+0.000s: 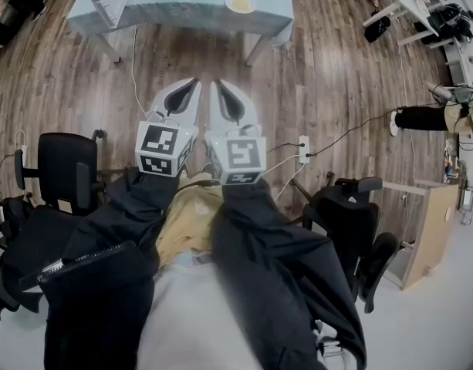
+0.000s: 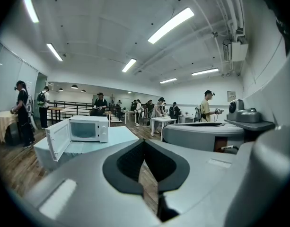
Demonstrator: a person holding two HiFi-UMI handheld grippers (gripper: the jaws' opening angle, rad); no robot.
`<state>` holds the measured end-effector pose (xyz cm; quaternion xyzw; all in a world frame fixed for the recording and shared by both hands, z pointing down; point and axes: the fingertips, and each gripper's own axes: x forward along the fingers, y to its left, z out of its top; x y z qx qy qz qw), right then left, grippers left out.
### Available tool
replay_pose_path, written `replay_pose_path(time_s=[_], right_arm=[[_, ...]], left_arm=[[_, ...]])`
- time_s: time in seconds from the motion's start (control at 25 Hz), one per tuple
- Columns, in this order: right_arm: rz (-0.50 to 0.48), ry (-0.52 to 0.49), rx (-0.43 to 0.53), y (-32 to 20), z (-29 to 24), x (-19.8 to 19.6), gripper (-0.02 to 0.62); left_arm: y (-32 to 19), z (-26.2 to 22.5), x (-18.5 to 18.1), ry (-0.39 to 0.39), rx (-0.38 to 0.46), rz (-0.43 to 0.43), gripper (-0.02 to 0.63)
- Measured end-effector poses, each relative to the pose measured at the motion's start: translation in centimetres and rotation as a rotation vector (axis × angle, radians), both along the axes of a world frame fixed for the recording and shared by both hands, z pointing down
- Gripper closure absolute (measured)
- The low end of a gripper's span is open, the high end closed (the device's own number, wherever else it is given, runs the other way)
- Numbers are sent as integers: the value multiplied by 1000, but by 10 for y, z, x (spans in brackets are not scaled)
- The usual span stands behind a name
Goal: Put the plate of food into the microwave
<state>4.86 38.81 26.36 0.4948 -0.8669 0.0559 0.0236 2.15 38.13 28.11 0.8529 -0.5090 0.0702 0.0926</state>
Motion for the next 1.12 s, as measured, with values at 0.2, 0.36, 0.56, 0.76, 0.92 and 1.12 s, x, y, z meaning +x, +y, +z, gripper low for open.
replay_pose_path(time_s=[0.2, 0.36, 0.56, 0.76, 0.92, 1.12], right_arm=[[1, -4, -2, -2, 2, 6, 598], [0, -9, -2, -2, 4, 11, 598], [-4, -13, -4, -3, 5, 15, 598], [-5, -13, -9, -9, 9, 18, 598], [-15, -13, -12, -10, 11, 21, 598], [-19, -19, -17, -10, 15, 30, 598]], left_arm=[[-2, 2, 7, 1, -3, 2, 609], [-2, 4, 11, -2, -3, -1, 609], [-3, 4, 15, -4, -4, -6, 609], [-8, 9, 17, -5, -14, -12, 609], [-10, 11, 20, -4, -17, -19, 609], [-9, 17, 27, -4, -23, -31, 609]])
